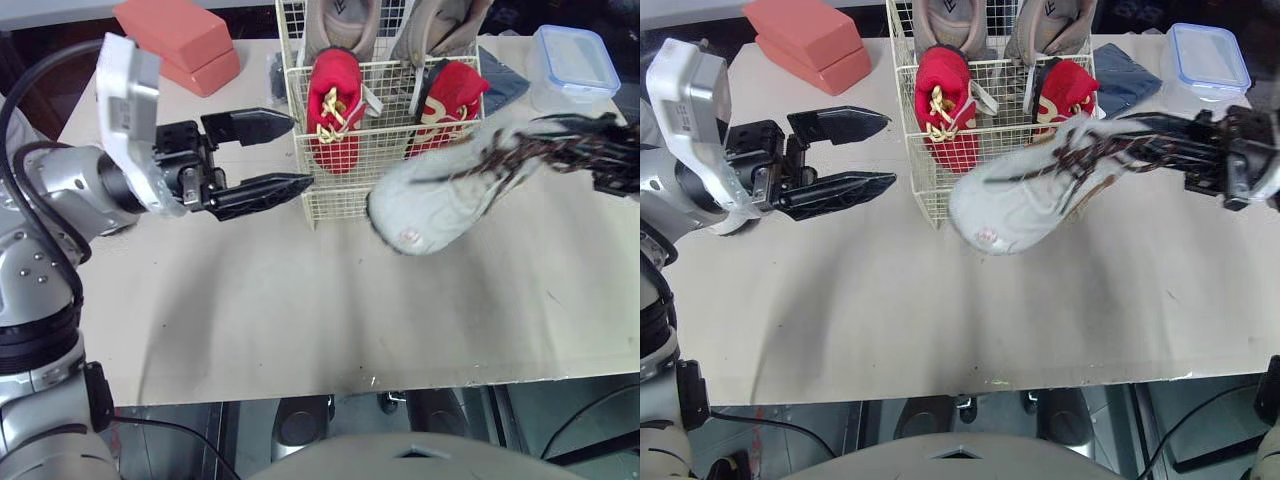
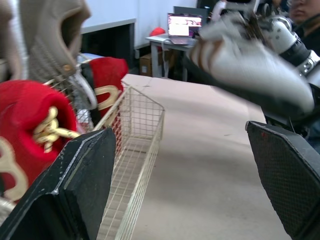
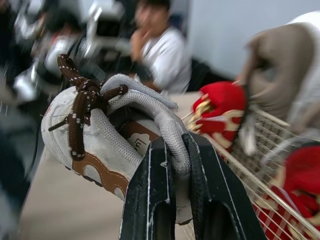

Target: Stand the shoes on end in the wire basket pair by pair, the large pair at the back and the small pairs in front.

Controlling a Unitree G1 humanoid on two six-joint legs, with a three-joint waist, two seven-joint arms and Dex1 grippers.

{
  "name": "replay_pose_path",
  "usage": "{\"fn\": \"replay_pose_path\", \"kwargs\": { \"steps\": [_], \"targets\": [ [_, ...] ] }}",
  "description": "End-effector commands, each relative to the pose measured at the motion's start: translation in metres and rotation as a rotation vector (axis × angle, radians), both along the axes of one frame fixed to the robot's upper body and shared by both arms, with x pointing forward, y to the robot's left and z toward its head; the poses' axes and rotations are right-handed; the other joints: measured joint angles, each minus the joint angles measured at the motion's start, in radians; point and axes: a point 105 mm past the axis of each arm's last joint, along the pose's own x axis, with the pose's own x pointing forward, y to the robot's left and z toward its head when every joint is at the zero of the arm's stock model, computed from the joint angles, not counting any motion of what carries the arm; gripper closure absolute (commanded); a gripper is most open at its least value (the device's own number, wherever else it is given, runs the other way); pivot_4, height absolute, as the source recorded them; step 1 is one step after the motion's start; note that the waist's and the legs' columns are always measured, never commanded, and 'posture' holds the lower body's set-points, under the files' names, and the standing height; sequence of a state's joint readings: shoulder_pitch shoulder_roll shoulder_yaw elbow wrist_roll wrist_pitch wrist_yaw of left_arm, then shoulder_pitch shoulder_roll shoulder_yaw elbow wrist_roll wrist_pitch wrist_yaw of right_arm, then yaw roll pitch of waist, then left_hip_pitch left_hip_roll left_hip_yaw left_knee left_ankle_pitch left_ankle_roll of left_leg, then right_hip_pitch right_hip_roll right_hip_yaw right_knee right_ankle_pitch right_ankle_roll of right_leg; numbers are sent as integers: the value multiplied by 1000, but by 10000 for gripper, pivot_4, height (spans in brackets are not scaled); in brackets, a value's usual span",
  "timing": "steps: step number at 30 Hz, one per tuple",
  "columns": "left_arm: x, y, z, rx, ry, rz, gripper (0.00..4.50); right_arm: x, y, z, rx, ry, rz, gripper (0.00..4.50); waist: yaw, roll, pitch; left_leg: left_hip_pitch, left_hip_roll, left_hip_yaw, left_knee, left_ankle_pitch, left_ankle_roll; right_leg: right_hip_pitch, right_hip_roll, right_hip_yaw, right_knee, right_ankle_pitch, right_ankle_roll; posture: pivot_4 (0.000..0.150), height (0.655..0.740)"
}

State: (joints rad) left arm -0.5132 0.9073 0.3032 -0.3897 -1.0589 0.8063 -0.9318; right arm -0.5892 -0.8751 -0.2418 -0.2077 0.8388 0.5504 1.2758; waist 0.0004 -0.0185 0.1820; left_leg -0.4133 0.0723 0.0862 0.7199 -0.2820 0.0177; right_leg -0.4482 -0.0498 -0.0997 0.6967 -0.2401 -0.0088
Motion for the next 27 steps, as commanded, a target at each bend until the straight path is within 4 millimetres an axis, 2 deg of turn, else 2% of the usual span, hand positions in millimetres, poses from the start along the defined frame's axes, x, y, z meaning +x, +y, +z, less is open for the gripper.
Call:
{"fn": "replay_pose_path", "kwargs": {
  "steps": [1,4,9,19,22,25,27],
  "targets": [
    [-6,-3,2,-7,10,-31,0,1,28,7,-103,-273,60,44535,-2,0,0,0,0,0,0,0,0,0,0,0,0,0,0,1500,6860],
    [-8,-6,-15,44,86,-45,0,5,52,8,-144,-508,132,44535,-5,0,0,0,0,0,0,0,0,0,0,0,0,0,0,1500,6860],
    [-10,-11,-32,116,130,-67,0,3,76,12,-137,-721,216,44535,5,-1,1,-2,0,-1,0,0,0,-1,0,-2,0,2,-3,1500,6860],
    [-7,-18,-48,177,175,-104,0,-4,97,24,-53,-899,260,44535,12,-1,1,-1,0,-1,1,0,0,-1,0,-2,0,2,-4,1500,6860],
    [-8,-18,-48,170,176,-120,7925,-7,99,26,-27,-894,256,45000,12,-1,1,-1,0,-1,1,0,0,-1,0,-2,1,2,-4,1500,6860],
    [-8,-19,-48,165,178,-133,23280,-8,99,29,-5,-896,240,45000,12,-1,1,-1,0,-1,1,0,0,-1,0,-2,1,2,-4,1500,6860],
    [-8,-20,-48,162,177,-136,31717,-7,99,31,4,-903,226,45000,12,-1,1,-1,0,-1,1,0,0,-1,0,-2,1,2,-4,1500,6860]
  ]
}}
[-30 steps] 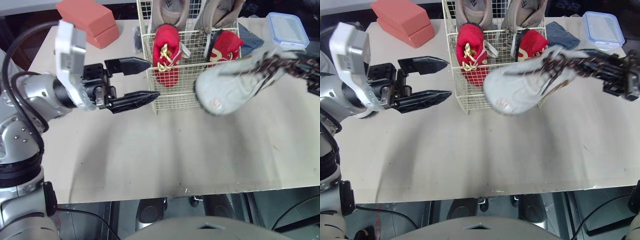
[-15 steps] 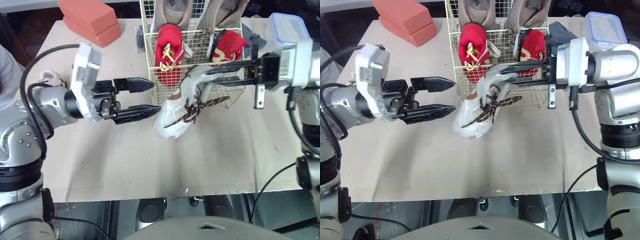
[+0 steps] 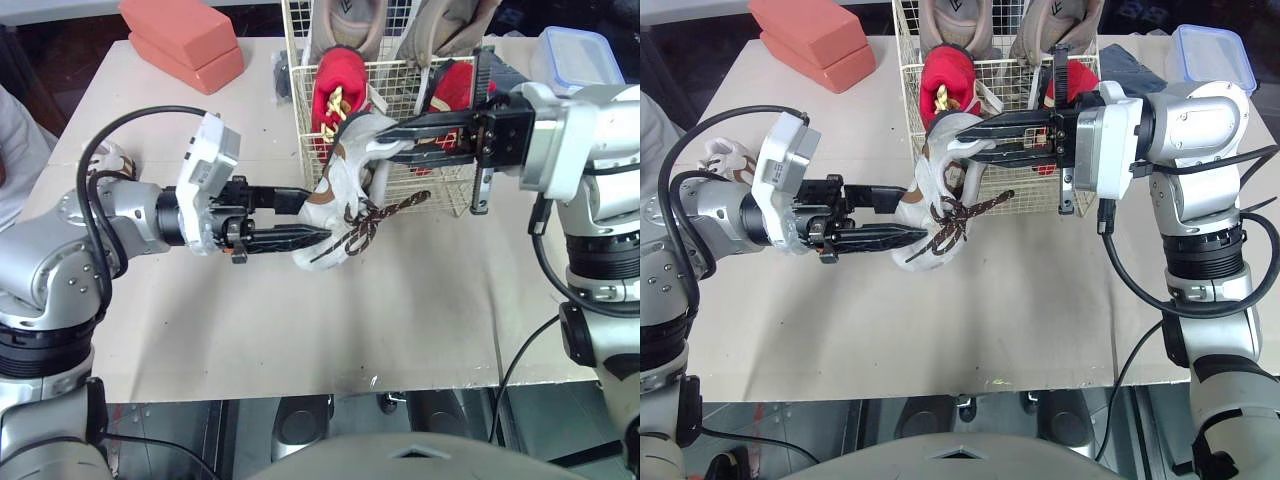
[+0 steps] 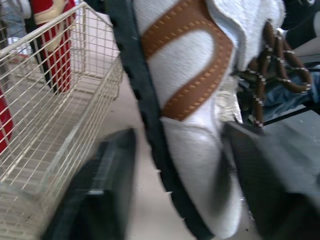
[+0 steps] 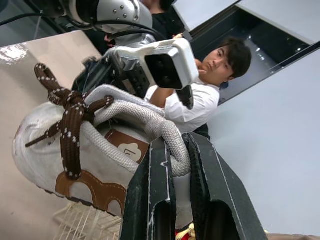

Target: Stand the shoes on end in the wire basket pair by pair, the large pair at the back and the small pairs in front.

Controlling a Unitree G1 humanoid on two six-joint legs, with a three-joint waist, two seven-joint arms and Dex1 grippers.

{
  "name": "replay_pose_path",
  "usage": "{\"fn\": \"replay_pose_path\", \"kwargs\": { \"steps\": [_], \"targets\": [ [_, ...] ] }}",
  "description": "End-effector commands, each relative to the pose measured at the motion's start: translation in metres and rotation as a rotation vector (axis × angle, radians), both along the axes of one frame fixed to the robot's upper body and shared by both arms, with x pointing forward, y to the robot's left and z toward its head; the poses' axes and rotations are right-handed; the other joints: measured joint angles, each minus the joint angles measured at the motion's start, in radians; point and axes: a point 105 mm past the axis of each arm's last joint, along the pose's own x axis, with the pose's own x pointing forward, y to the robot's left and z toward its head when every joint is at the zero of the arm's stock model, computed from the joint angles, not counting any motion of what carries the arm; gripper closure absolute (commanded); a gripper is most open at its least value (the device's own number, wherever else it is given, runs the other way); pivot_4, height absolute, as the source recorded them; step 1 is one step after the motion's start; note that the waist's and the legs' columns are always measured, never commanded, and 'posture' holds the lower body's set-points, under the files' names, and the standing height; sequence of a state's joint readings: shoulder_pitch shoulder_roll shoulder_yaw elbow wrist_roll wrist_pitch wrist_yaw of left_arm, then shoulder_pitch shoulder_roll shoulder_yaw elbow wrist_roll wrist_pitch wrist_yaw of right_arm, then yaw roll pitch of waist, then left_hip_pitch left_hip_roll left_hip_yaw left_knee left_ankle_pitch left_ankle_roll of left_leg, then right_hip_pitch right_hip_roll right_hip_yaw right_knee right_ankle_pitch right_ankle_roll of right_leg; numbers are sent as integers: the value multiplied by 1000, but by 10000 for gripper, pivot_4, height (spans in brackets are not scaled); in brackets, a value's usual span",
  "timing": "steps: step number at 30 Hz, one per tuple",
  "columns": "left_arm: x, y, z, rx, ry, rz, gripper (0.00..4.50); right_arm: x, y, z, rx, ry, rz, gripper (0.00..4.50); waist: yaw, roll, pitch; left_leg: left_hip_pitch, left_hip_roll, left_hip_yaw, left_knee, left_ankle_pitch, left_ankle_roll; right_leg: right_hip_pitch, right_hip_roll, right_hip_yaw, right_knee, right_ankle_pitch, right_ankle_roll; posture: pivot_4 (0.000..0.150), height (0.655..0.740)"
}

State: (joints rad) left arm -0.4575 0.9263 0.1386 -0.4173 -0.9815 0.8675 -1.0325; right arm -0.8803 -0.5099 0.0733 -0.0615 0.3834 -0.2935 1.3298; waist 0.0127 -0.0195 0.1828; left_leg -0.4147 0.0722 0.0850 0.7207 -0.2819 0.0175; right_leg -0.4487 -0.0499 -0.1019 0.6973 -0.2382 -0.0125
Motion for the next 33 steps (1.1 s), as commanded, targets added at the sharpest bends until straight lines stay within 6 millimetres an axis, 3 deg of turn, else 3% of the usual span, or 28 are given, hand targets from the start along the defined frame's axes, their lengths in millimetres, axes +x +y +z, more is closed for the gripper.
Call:
{"fn": "replay_pose_path", "kwargs": {
  "steps": [1,3,7,11,14,18,26,30,33],
  "targets": [
    [-1,-4,5,-6,-27,-23,36444,-9,-1,18,82,-65,11,45000,0,0,0,0,0,0,0,0,0,0,0,0,0,0,0,1500,6860],
    [0,-4,5,-11,-32,-18,40581,-9,-1,18,88,-51,3,37482,0,0,0,0,0,0,0,0,0,0,0,0,0,0,0,1500,6860],
    [4,-4,10,-43,-55,5,40612,3,-8,24,183,-13,-89,19313,0,0,0,0,0,0,0,0,0,0,0,0,0,0,0,1500,6860],
    [14,-2,16,-80,-113,67,40661,24,-29,17,253,245,-239,402,4,0,0,0,0,0,0,0,0,0,-1,0,0,0,0,1500,6860],
    [19,-2,20,-113,-149,101,40670,29,-44,5,306,493,-311,0,4,0,0,-1,0,-1,0,0,0,1,-1,-1,0,0,0,1500,6860],
    [23,-5,20,-146,-173,122,40684,20,-46,-1,383,790,-302,0,-3,0,0,0,-1,0,0,0,0,0,-2,0,0,0,0,1500,6860],
    [25,-11,17,-163,-202,128,40687,1,-17,-6,486,1202,-186,0,0,0,0,0,0,-1,0,0,0,0,0,0,1,0,0,1500,6860],
    [24,-14,18,-167,-216,120,40687,12,-9,-24,462,1262,-317,0,2,-1,0,-1,-1,-1,0,0,0,0,0,0,-1,0,0,1500,6860],
    [24,-14,18,-165,-218,115,40687,18,-9,-26,479,1281,-348,9384,1,-1,0,-1,-1,-1,0,0,0,0,0,0,-1,0,0,1500,6860]
  ]
}}
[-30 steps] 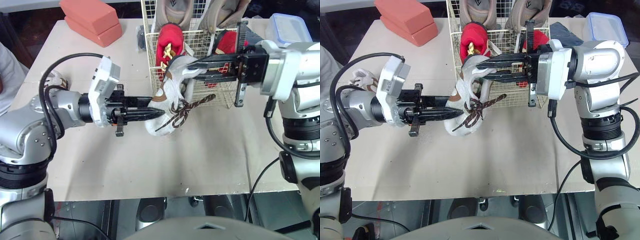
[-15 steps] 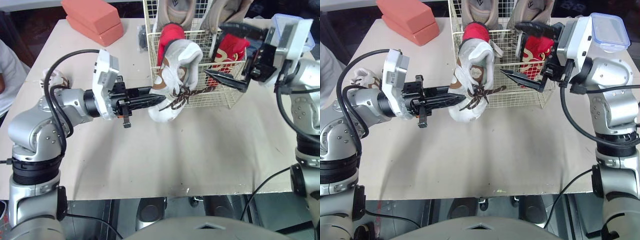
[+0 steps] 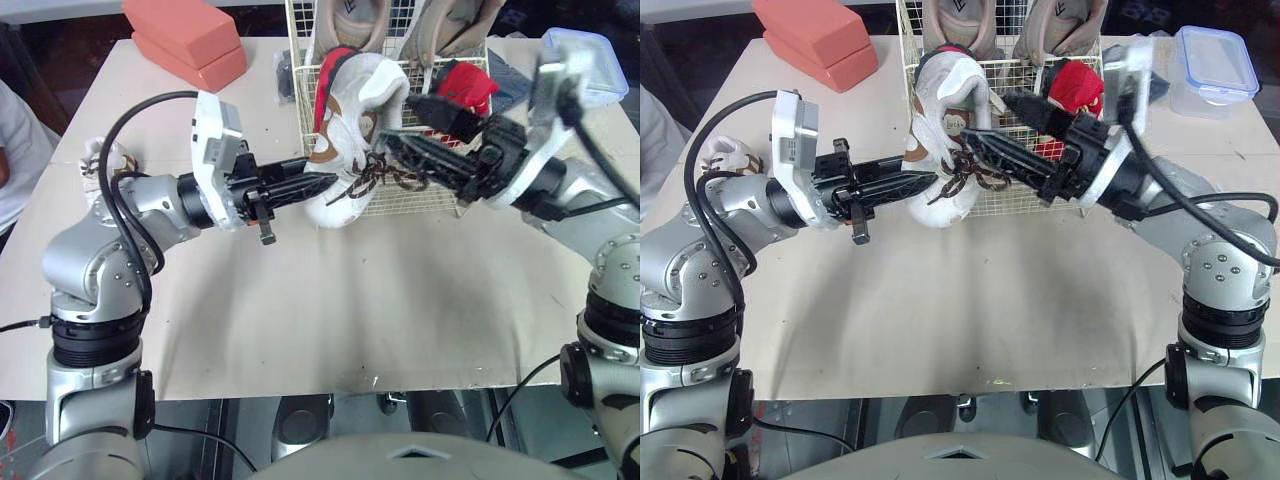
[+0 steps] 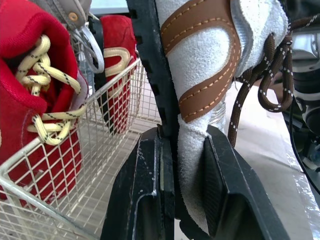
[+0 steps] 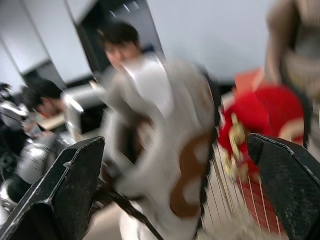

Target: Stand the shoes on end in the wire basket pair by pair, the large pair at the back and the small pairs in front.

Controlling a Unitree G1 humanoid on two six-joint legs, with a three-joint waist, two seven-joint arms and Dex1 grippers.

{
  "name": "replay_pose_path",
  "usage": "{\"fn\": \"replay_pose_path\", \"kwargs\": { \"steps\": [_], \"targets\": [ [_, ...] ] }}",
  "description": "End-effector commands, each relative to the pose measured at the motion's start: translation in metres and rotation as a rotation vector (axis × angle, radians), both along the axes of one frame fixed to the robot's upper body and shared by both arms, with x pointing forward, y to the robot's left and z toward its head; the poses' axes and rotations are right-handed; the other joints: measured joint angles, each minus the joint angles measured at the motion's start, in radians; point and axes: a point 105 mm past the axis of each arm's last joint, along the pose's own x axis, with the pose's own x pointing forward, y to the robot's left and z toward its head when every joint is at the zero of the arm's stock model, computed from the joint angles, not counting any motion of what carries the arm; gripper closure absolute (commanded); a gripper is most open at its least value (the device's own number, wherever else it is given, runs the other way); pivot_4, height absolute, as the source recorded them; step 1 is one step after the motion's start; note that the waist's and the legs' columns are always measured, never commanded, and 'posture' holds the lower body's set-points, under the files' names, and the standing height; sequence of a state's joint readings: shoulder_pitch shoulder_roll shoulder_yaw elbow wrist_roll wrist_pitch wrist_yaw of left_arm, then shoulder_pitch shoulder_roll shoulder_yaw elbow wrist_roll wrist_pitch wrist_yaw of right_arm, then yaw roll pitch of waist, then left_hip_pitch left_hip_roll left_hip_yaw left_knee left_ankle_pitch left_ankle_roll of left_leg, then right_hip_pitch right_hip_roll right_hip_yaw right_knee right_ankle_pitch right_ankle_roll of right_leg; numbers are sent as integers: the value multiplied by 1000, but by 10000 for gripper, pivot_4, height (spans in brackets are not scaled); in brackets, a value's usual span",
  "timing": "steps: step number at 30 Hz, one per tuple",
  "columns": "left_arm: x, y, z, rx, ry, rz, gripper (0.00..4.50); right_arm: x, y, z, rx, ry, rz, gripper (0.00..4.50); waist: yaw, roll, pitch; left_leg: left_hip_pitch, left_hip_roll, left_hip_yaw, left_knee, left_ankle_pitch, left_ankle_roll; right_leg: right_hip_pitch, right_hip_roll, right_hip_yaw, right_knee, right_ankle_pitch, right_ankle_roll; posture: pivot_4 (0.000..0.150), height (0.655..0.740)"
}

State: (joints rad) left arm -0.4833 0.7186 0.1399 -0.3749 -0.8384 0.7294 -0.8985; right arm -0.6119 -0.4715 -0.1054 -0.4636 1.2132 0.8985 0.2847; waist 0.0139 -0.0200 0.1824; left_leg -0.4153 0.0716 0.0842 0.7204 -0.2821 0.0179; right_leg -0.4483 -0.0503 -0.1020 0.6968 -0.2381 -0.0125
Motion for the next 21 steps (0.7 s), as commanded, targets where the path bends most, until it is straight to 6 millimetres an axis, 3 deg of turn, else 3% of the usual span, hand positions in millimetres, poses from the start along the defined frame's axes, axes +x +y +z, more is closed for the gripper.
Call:
{"fn": "replay_pose_path", "kwargs": {
  "steps": [1,7,14,16,17,21],
  "targets": [
    [-7,-5,9,3,-59,-33,40687,1,-1,4,1,-5,-32,12665,0,0,0,0,0,0,0,0,0,0,0,0,0,0,0,1500,6860],
    [-6,-5,7,-10,-53,-23,40687,3,2,2,-11,36,-39,42540,0,0,0,0,0,0,0,0,0,0,0,0,0,0,0,1500,6860],
    [-7,-6,16,-94,23,-60,40687,0,2,7,18,56,-28,43977,-1,0,0,0,0,-1,0,0,0,0,0,0,0,0,0,1500,6860],
    [-9,-6,19,-113,36,-71,30671,-2,1,10,34,60,-24,45000,-1,0,0,0,0,-1,0,0,0,0,1,0,0,0,0,1500,6860],
    [-9,-5,19,-114,41,-75,28798,-3,1,11,39,60,-24,45000,-1,0,0,0,0,-1,0,0,0,0,1,0,0,0,0,1500,6860],
    [-10,-4,20,-113,36,-63,12958,-9,-9,19,45,17,-26,45000,0,0,0,0,0,0,0,0,0,0,1,0,0,0,0,1500,6860]
  ]
}}
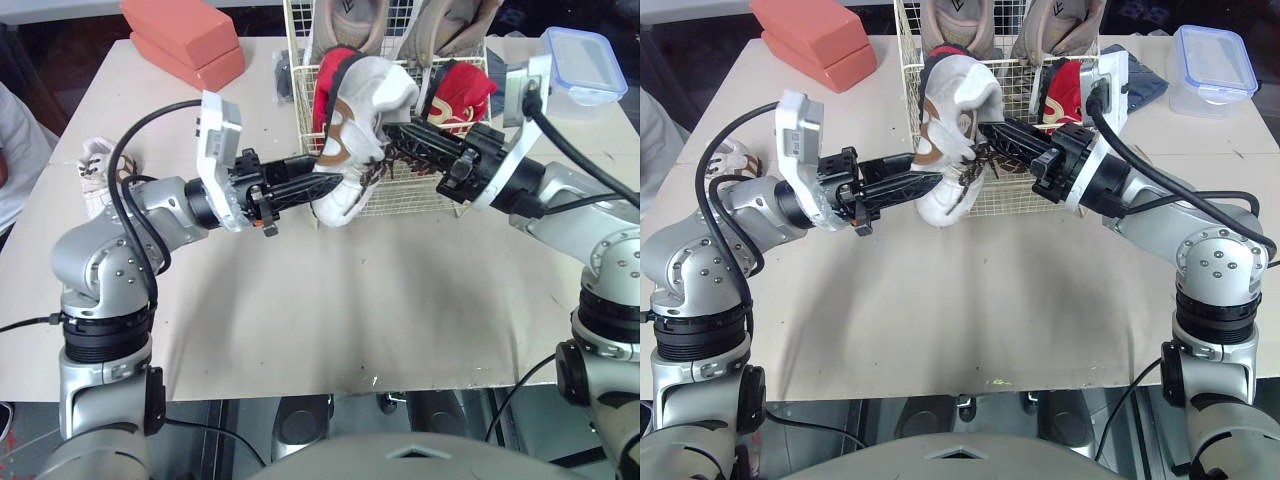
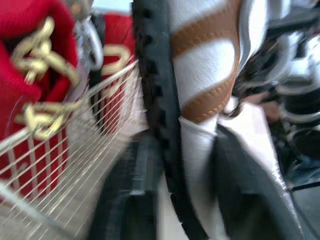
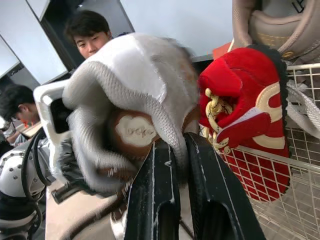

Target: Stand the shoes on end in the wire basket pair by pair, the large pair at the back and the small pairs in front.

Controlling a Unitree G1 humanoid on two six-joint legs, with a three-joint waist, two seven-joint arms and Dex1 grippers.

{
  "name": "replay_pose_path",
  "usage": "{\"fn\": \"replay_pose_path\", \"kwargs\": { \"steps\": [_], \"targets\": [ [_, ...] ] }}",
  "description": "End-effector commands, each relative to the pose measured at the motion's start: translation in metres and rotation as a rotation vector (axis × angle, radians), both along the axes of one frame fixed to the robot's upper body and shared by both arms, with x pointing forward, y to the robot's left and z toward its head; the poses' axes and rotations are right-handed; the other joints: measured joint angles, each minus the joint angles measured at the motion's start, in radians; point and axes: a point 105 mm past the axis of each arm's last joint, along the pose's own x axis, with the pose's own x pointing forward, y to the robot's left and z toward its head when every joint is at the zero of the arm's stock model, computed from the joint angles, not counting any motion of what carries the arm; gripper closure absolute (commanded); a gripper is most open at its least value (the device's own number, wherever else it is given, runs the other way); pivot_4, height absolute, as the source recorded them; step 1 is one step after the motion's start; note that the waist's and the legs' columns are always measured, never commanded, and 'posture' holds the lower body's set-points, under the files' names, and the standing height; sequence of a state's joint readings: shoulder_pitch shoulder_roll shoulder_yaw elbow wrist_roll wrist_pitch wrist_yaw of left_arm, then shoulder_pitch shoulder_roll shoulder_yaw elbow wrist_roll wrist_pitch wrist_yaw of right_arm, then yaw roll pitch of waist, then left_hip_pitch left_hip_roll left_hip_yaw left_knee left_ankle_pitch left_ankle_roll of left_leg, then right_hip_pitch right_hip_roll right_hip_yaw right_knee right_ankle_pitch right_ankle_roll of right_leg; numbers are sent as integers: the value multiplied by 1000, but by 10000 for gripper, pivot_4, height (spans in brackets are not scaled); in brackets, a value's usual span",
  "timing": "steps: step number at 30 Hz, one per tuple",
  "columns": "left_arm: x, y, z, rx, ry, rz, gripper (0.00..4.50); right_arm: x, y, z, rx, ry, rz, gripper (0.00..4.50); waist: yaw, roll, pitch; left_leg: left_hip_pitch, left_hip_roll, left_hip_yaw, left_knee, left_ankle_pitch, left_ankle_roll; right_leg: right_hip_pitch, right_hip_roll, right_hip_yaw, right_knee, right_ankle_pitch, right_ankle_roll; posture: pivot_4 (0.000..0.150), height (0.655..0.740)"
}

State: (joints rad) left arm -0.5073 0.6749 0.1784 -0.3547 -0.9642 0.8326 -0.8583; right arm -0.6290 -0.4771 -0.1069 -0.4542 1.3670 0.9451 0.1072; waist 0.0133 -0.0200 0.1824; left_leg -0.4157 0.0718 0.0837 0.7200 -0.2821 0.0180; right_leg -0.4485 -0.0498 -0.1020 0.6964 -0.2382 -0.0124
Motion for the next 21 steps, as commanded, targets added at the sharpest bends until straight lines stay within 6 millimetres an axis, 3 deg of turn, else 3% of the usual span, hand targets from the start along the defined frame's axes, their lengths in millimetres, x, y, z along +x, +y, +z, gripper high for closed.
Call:
{"fn": "replay_pose_path", "kwargs": {
  "steps": [1,2,3,7,13,21],
  "targets": [
    [-8,1,15,-9,-74,-6,7583,-11,-14,22,32,-97,-10,45000,1,0,0,0,0,0,0,0,0,0,0,0,0,0,0,1500,6860],
    [-9,3,18,-21,-74,-4,2354,-10,-19,26,39,-112,-34,45000,1,0,0,0,0,0,0,0,0,0,0,0,0,0,0,1500,6860],
    [-9,4,19,-29,-73,-3,668,-9,-22,28,44,-121,-50,45000,1,0,0,0,0,0,0,0,0,0,0,0,0,0,0,1500,6860],
    [-15,8,21,14,-88,4,668,3,-50,36,73,-148,-217,45000,0,0,0,0,0,0,0,0,0,0,0,0,0,0,0,1500,6860],
    [-18,7,21,72,-119,23,668,23,-83,26,64,-124,-454,45000,1,0,0,0,0,0,-1,0,0,0,0,0,-1,0,0,1500,6860],
    [-20,5,19,87,-125,23,668,29,-87,-8,43,-66,-559,45000,0,0,0,0,0,0,-1,0,0,0,1,1,0,-1,1,1500,6860]
  ]
}}
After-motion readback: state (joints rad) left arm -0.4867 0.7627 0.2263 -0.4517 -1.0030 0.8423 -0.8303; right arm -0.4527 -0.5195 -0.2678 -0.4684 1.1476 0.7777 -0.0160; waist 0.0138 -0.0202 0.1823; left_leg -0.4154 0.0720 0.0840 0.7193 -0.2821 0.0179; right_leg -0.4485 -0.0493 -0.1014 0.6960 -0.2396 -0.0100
